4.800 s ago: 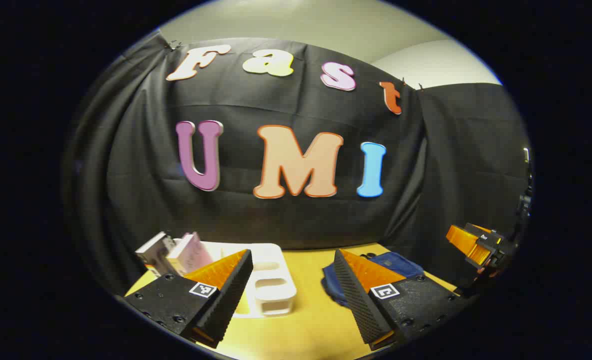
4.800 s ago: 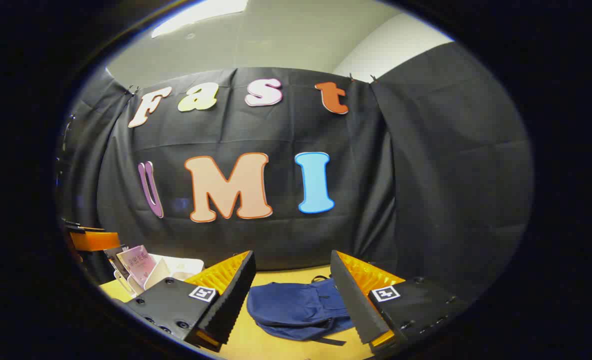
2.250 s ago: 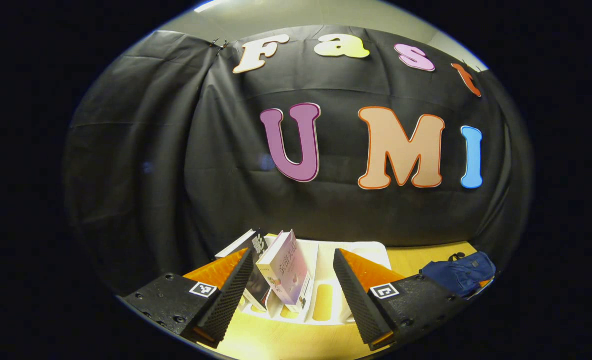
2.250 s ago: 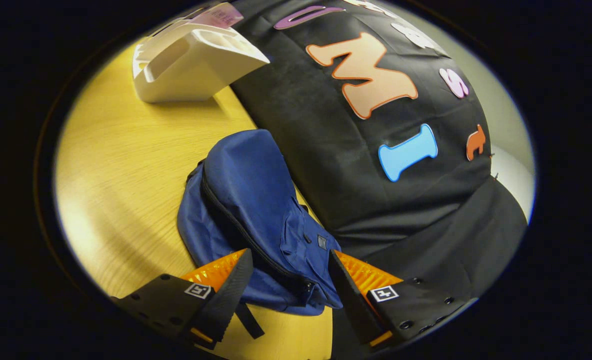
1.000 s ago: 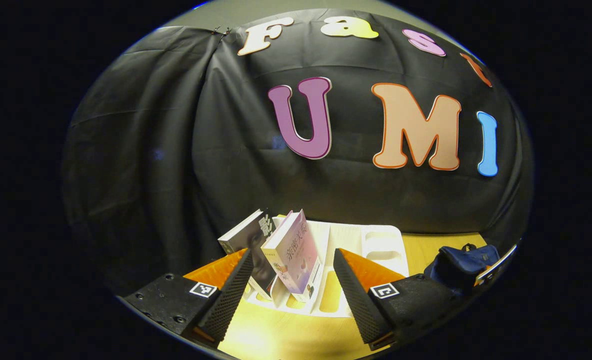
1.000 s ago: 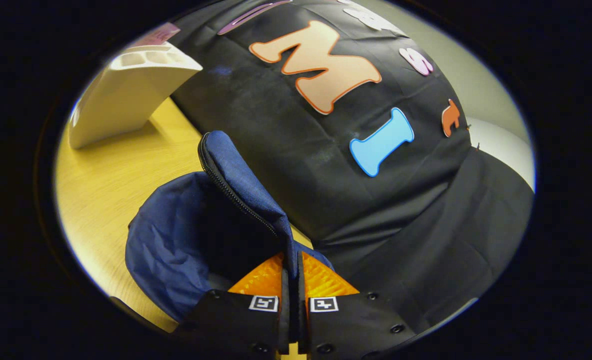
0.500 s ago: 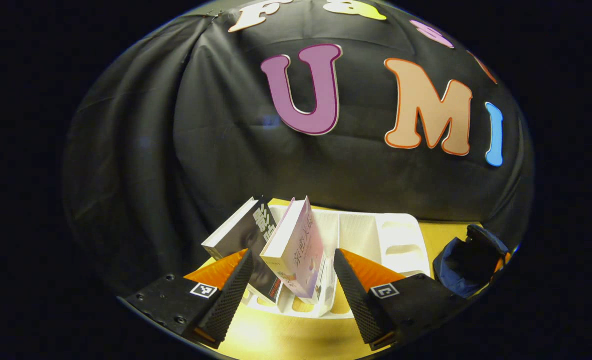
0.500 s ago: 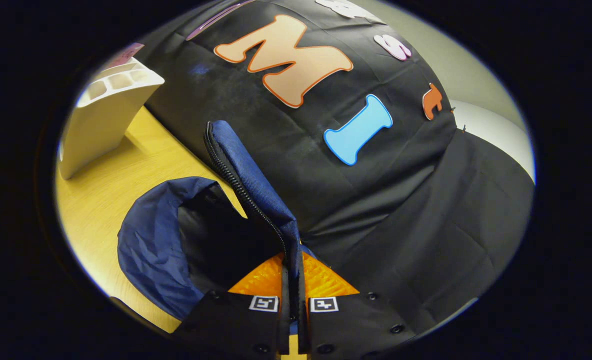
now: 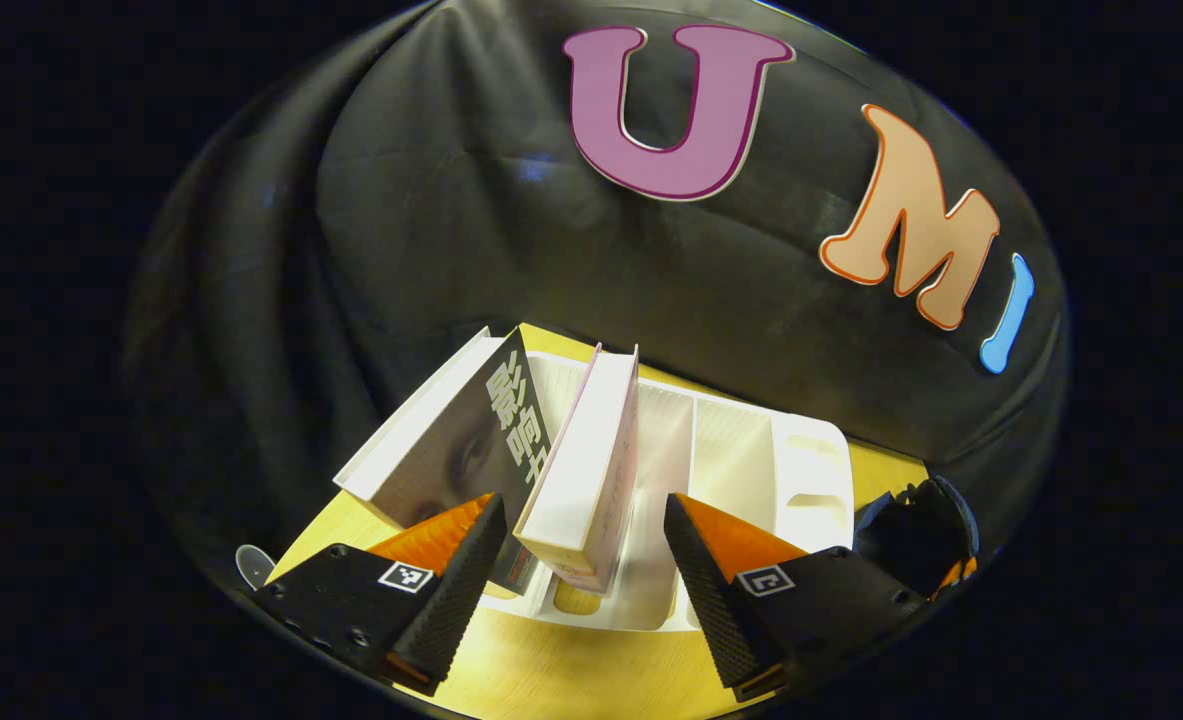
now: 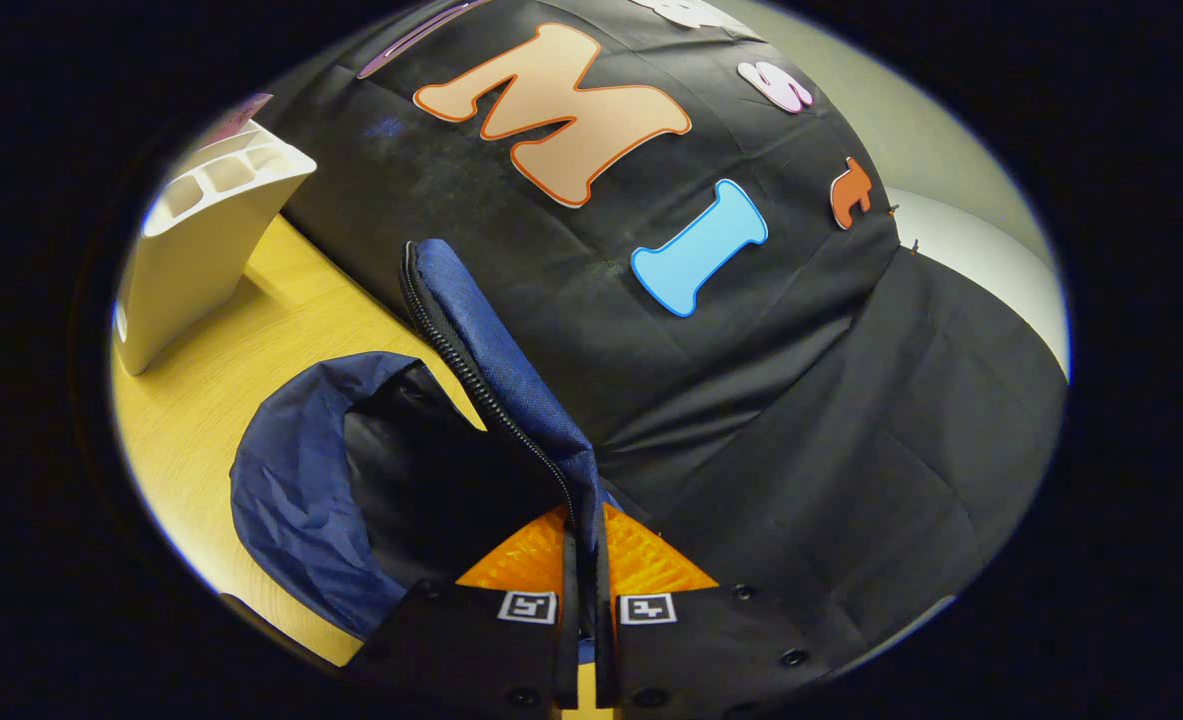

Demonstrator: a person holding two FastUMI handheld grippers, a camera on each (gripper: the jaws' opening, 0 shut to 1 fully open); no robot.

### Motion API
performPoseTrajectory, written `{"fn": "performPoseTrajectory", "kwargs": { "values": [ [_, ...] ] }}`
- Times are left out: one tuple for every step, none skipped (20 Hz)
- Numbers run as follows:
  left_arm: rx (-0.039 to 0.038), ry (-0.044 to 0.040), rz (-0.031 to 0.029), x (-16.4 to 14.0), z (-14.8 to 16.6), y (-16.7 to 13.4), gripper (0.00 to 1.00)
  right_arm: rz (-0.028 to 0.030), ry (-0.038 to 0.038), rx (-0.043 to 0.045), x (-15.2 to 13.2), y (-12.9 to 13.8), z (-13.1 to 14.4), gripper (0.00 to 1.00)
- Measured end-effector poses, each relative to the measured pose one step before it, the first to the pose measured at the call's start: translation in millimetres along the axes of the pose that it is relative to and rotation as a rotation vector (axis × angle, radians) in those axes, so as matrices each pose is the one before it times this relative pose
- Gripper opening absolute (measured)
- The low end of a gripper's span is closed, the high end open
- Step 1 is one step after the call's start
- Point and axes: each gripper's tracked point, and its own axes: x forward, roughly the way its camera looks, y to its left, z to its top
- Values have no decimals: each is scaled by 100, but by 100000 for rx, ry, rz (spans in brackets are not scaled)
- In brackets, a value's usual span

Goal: Open the schoolbag, grab two books from the bookshelf and put them into the schoolbag.

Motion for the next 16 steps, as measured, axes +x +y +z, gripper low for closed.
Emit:
{"fn": "performPoseTrajectory", "kwargs": {
  "values": [
    [185,2681,-1417,405,75,-140,93,-125,184,-93,-89,-41,58,9],
    [-53,3989,-1724,272,-120,-227,92,-184,134,309,15,-137,8,9],
    [-368,5809,-1919,367,-559,-333,92,-284,190,439,5,-65,48,9],
    [-535,5627,-2015,275,-317,-479,90,-228,199,271,47,-152,-57,9],
    [-11,5342,-990,379,-335,-119,94,-48,203,52,5,7,66,9],
    [962,4542,97,240,-172,-63,87,237,86,-113,-24,109,-126,12],
    [2210,1636,977,245,277,107,86,354,91,-478,-74,163,-43,11],
    [2923,1346,817,378,265,47,87,489,54,-468,-23,130,-105,9],
    [3011,2573,316,550,-173,-106,80,390,-1,-353,-104,140,65,9],
    [2605,3659,-337,430,-221,-224,77,433,-97,-50,-26,36,38,9],
    [2540,3571,-962,286,-241,-330,76,315,-49,236,29,-16,123,9],
    [2207,3039,-989,480,-46,-301,74,104,-10,356,45,-52,-105,9],
    [2613,3368,-978,458,-235,-307,73,198,-59,443,52,-38,103,7],
    [2547,4144,-86,346,-181,-197,76,2,-67,316,-24,-162,-114,12],
    [2605,3671,355,402,-194,31,71,-36,-102,-89,113,-53,77,10],
    [2549,2845,96,505,42,103,71,19,-91,-79,-47,-29,-2,9]
  ]
}}
